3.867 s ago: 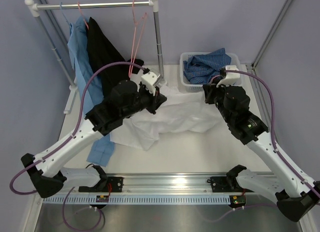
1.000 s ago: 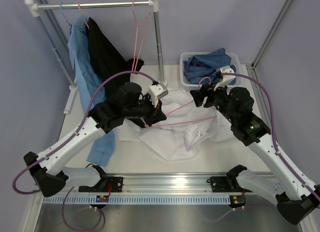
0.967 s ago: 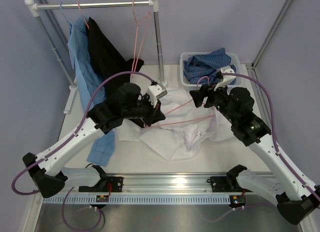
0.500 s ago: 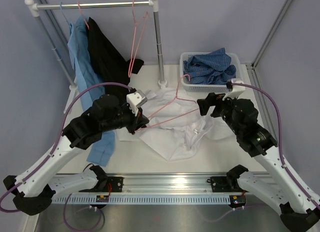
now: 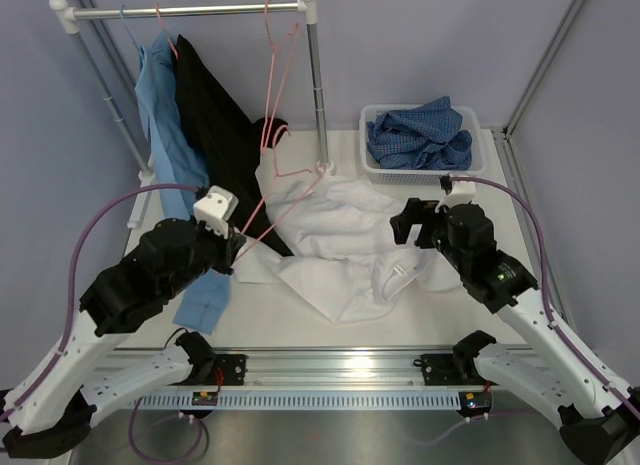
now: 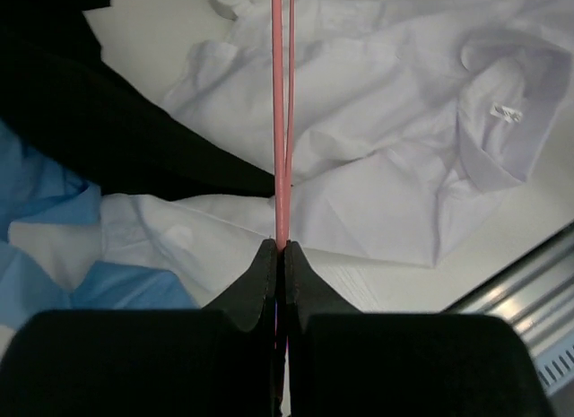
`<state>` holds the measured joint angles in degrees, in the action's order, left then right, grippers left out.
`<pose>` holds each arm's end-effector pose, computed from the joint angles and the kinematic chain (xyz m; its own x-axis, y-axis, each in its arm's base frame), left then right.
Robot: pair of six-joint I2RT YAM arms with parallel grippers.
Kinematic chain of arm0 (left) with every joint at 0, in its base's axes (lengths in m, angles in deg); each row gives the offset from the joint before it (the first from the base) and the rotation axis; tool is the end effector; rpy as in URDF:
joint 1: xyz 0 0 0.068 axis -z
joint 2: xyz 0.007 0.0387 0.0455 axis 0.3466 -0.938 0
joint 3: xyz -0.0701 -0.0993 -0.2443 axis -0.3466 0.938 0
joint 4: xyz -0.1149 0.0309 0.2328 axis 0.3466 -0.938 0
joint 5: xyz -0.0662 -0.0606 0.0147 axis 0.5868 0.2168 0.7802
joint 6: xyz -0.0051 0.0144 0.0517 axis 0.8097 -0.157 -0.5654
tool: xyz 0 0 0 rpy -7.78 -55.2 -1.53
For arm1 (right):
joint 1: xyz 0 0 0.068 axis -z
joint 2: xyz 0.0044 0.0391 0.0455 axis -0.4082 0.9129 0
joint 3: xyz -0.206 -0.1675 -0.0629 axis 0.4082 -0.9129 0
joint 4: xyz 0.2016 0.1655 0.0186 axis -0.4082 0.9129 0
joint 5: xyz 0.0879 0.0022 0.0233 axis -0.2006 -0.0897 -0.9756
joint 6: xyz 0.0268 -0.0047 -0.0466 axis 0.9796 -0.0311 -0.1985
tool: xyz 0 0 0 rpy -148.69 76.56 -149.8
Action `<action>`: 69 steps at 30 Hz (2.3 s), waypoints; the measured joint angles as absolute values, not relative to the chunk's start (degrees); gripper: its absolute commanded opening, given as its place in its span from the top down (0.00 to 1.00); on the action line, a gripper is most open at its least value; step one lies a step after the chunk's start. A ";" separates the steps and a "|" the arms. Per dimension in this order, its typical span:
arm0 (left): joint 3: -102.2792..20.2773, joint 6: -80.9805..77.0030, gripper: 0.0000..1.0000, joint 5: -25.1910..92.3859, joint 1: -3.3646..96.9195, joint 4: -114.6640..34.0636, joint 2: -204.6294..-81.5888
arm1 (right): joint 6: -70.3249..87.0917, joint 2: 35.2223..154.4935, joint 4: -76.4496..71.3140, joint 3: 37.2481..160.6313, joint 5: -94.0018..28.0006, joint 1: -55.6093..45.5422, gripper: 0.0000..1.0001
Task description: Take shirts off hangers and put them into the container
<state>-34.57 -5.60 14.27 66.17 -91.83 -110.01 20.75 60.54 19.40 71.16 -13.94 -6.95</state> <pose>0.0909 -0.0840 0.3960 -0.3832 0.1999 -0.9018 0.5366 0.8428 -0.0412 0.1616 0.0891 0.3306 -0.4105 0.1288 -0.9027 -0.2253 0.9450 0.2373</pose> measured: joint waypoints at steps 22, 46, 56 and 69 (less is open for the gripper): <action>-61.06 -4.03 1.00 -2.83 62.01 -89.04 -133.81 | 21.54 53.57 20.19 68.89 -14.42 -6.95 0.01; -79.46 -7.79 1.00 -0.20 55.13 -76.99 -154.64 | 21.58 51.16 20.78 67.18 -14.46 -6.95 0.01; -80.55 -7.70 1.00 1.68 53.36 -76.88 -162.31 | 21.78 51.16 20.78 66.72 -14.49 -6.95 0.01; -77.91 -6.17 0.22 2.62 52.77 -76.82 -159.40 | 21.97 53.09 20.74 66.42 -14.77 -6.95 0.00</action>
